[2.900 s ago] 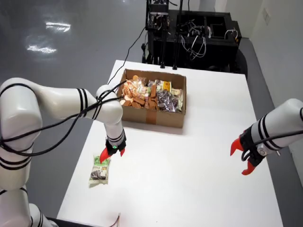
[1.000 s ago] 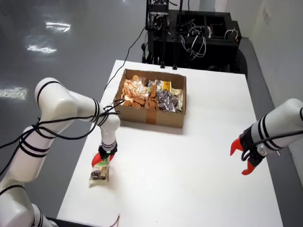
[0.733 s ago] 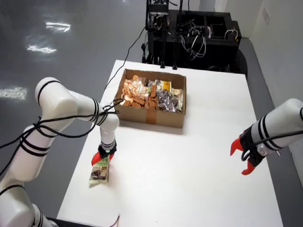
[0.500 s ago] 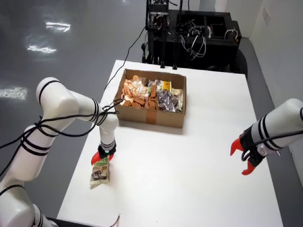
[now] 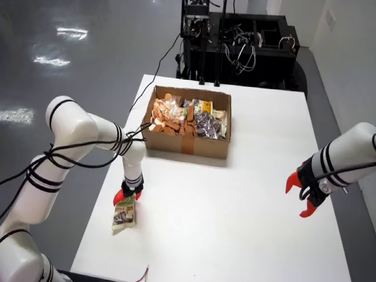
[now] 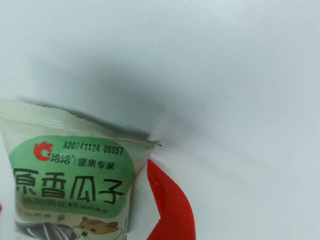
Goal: Grasp a snack and put it in the bin.
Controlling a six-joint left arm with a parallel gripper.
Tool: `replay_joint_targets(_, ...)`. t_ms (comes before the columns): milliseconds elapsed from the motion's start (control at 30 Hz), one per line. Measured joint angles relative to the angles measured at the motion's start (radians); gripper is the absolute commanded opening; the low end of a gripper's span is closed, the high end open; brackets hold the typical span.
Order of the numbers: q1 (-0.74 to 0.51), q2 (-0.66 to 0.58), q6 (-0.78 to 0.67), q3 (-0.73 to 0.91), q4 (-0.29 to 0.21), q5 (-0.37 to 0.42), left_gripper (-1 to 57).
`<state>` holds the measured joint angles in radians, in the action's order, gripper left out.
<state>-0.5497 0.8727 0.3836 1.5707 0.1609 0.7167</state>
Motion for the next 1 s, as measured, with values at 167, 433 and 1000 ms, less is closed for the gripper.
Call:
replay_joint_targets(167, -0.011, 0.028, -0.005, 0.000, -0.011, -0.011, 57.3)
replay_joint_targets(433, -0.031, 0.069, -0.034, 0.000, -0.015, -0.024, 55.5)
replay_joint_targets(1000, -0.064, 0.079, -0.091, 0.000, -0.014, -0.034, 41.5)
